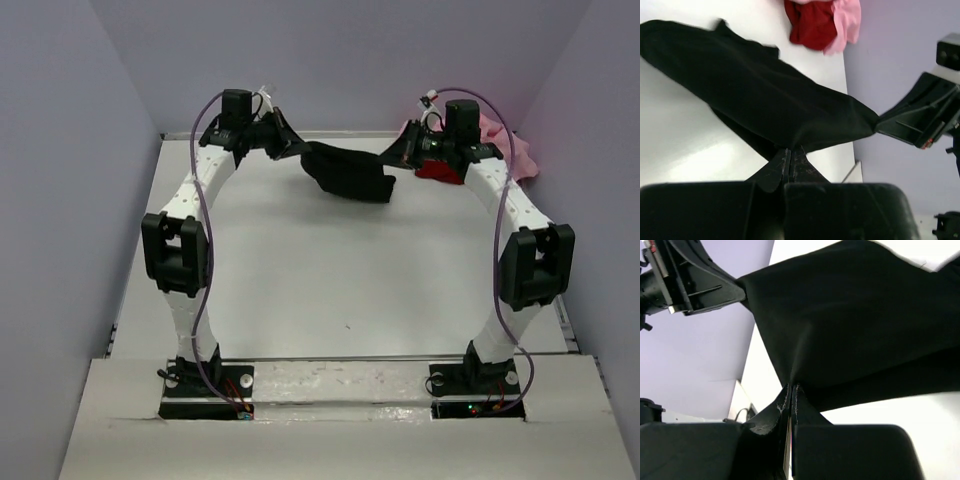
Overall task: Fold and stack the t-shirts
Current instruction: Fold the tshirt
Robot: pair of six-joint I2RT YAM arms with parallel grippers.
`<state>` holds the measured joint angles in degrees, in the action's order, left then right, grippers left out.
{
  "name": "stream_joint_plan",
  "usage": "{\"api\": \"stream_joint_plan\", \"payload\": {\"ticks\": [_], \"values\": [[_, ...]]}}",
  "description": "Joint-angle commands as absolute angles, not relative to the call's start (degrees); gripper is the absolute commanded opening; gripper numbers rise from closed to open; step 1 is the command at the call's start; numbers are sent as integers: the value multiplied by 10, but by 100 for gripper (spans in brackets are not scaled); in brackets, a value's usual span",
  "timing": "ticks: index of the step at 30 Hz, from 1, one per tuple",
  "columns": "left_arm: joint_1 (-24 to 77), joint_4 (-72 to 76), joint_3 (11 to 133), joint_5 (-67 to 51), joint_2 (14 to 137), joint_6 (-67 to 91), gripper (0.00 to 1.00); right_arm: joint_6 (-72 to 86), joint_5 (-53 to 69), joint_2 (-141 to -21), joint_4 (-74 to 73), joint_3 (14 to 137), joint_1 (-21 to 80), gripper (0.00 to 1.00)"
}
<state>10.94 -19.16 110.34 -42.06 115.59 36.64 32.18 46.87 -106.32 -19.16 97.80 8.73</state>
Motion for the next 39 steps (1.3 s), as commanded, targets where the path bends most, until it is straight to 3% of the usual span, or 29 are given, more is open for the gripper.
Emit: {"api": "stream_joint_plan", "payload": {"ticks": [1,14,22,24,26,28,30,31,32,35,37,39], "values": [[144,-162,995,-448,1079,350,1,330,465,-963,-217,884,83,0],[297,-68,677,-437,912,395,1,301,418,-730,-357,541,95,0],[357,-69,567,-440,830,441,1,222,265,-723,-557,514,95,0],[366,-78,544,-443,808,449,3,223,284,-735,-561,498,95,33],[372,-92,531,-453,800,448,3,228,295,-757,-569,497,95,99],[379,-111,530,-447,795,442,5,229,276,-763,-584,515,95,100],[381,-141,535,-434,789,428,13,232,249,-756,-591,533,95,100],[381,-162,538,-429,787,425,22,232,245,-757,-593,554,95,100],[382,-176,549,-414,787,414,51,229,241,-763,-599,566,95,100],[381,-217,577,-393,787,401,89,224,232,-772,-602,609,95,100],[381,-228,588,-384,788,396,99,224,234,-781,-597,621,95,100],[381,-237,596,-395,795,393,99,228,250,-787,-578,626,95,100]]}}
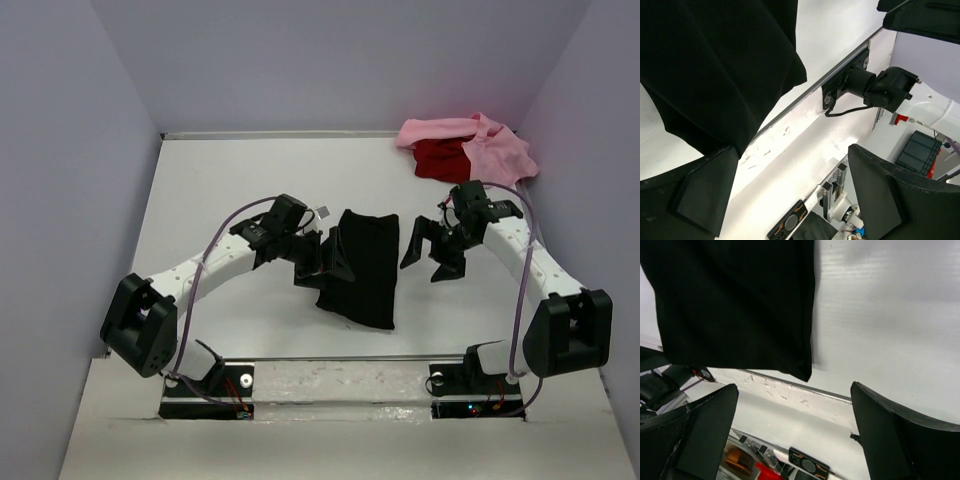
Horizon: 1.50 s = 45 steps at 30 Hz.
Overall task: Fold and stack the t-shirts
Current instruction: Fold the tshirt
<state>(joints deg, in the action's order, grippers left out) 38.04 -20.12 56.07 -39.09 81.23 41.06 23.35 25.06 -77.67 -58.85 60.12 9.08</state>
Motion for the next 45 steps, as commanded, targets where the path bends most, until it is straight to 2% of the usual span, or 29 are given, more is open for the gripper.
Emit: {"api": "stream_joint_plan", "payload": {"ticks": [1,6,12,25,27,29,32,35,39,45], "values": [[381,-256,599,-395,800,384,99,236,257,-789,-570,624,95,100],[381,-315,630,-345,818,350,99,268,293,-787,-487,582,95,100],[377,-348,659,-270,863,323,99,291,333,-821,-384,543,95,92],[272,-325,703,-216,936,309,99,287,352,-918,-298,608,95,91],[238,-318,701,-227,940,299,99,292,355,-930,-285,610,95,88],[221,-302,695,-242,945,289,99,295,360,-939,-274,609,95,78],[212,-291,696,-242,958,275,99,301,366,-948,-258,604,95,74],[212,-275,683,-247,972,273,99,306,369,-957,-241,599,95,64],[211,-228,652,-281,977,286,99,311,377,-969,-224,597,95,68],[213,-180,621,-304,990,298,99,308,378,-982,-214,598,95,69]]}}
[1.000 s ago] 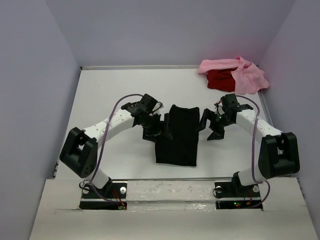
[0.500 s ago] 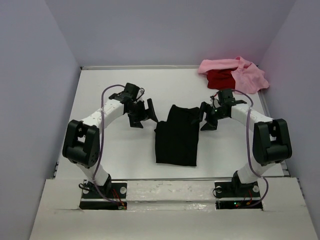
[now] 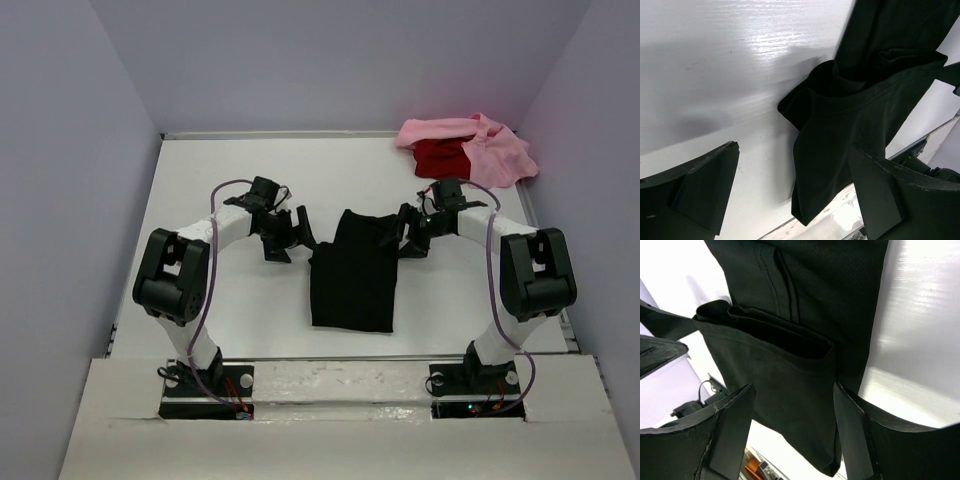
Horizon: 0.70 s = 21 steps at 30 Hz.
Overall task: Fold and stack the t-shirts
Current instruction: Fold the tshirt
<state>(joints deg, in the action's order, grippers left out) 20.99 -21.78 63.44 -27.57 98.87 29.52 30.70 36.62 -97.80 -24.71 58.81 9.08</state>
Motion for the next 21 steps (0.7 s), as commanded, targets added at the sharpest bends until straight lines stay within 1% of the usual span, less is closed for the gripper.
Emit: {"api": "stream_joint_plan", "payload": {"ticks": [1,8,15,21], "values": [[213,-175,618,-305,991,298,99,308,380,-983,-207,596,95,70],[214,-120,598,-316,993,308,99,302,377,-998,-200,595,95,69],[220,-109,613,-326,998,321,99,295,368,-1005,-199,588,95,70],[233,-91,609,-340,1006,335,98,298,367,-1012,-185,577,95,66]]}}
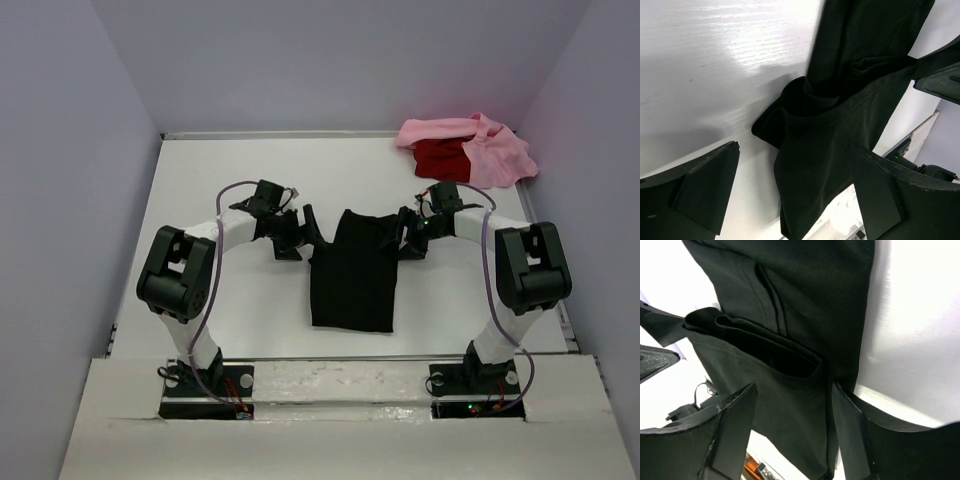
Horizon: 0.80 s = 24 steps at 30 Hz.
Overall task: Fold and stack the t-shirts
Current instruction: Fold the tshirt
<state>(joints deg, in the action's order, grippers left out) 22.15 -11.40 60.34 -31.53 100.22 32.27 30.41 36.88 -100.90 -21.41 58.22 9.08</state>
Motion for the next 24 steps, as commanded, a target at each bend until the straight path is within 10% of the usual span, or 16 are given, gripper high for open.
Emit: {"api": "stream_joint_plan", "payload": {"ticks": [1,7,10,17,24], "values": [[236,-86,608,-342,1007,338,97,298,367,-1012,-185,577,95,65],[259,-58,606,-345,1020,359,94,301,369,-1019,-181,577,100,63],[264,-45,606,-345,1020,369,89,302,369,-1021,-178,579,100,45],[271,-33,608,-355,1031,374,54,306,374,-1025,-178,584,100,13],[272,-29,606,-355,1032,377,23,308,379,-1015,-181,580,100,5]]}}
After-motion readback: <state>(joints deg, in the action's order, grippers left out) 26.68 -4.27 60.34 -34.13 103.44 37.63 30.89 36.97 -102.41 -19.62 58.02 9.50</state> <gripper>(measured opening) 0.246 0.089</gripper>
